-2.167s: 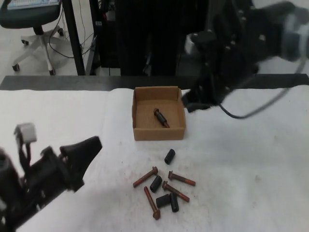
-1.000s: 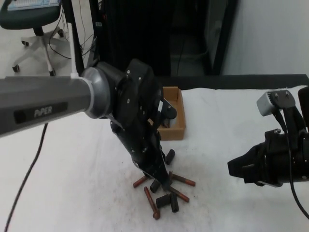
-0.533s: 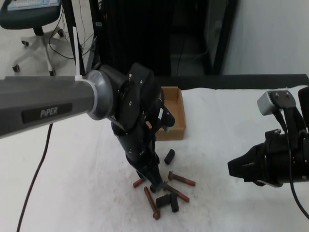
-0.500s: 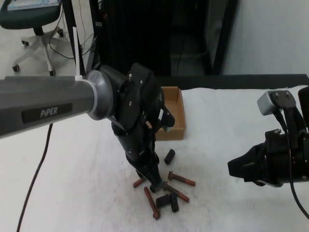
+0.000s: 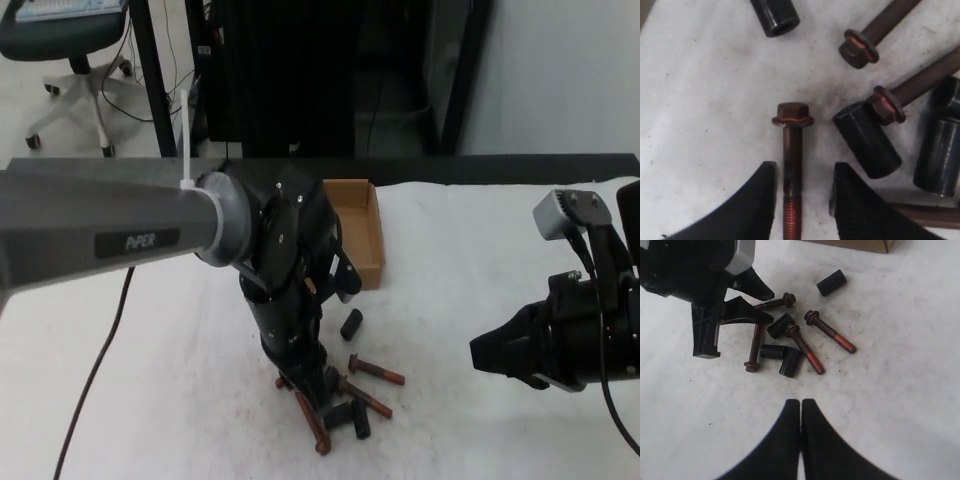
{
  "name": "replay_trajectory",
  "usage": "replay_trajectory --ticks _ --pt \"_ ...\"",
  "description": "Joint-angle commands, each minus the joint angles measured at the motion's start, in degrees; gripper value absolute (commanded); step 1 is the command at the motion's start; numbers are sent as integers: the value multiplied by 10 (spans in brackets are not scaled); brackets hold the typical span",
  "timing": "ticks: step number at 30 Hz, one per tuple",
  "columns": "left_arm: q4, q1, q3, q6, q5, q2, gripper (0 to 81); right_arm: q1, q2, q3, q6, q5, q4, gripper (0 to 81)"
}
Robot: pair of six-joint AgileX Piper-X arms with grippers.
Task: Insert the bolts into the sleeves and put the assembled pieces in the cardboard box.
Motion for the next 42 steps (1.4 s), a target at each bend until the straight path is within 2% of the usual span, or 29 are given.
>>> replay_trajectory --ticks 1,13,26,30,31,33,35,36,42 --pt "-1 1 -4 1 -5 4 360 0 -3 -1 4 -9 4 8" --pt "-56 1 -4 1 -13 19 360 0 -3 -1 4 -9 4 8" --pt "-35 2 -11 3 -17 50 360 0 -3 -1 3 -9 4 8" --pt "-34 4 -11 34 -35 50 357 0 -3 -1 3 -9 4 8" --pt "-34 4 -11 46 -51 50 346 0 -3 -1 3 -9 4 8" --pt "-27 4 -11 70 -73 50 254 0 -3 -1 3 -9 4 8" --pt "-12 4 -11 103 -94 50 67 0 -3 -1 3 -9 4 8" --pt "-5 4 -11 118 -98 50 1 0 -3 -1 3 -9 4 8" --pt "-9 4 -11 135 -106 50 6 0 -3 -1 3 -9 4 8"
